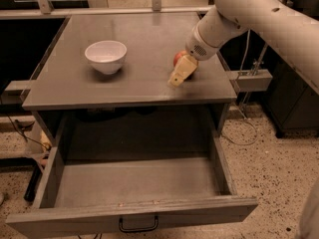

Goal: Place apple into top drawer

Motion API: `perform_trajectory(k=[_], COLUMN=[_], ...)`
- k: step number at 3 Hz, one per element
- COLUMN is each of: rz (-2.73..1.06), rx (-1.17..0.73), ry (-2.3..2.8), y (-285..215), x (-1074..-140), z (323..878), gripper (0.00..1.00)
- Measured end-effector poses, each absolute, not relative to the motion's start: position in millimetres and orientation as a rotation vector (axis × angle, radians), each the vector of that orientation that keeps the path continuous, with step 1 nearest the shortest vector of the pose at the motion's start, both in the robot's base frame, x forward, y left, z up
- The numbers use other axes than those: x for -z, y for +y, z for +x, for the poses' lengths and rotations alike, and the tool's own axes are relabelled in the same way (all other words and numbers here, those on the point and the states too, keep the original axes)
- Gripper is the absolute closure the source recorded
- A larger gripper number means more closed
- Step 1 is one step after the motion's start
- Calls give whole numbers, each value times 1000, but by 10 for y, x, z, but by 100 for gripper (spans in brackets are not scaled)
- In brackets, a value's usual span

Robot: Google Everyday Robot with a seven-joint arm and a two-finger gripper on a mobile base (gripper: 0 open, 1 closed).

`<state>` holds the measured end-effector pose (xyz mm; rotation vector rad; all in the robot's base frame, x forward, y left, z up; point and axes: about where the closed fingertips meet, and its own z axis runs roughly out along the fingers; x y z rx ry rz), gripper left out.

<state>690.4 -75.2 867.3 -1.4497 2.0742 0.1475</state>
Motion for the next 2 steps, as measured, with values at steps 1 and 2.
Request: perform_trajectory(k=[1, 2], rz=[-1496, -1542], rx=[-101, -8], ry=[2054, 2062], y=[-744, -922], x=[-8652, -8627], z=[7071, 7293], gripper=[0, 0])
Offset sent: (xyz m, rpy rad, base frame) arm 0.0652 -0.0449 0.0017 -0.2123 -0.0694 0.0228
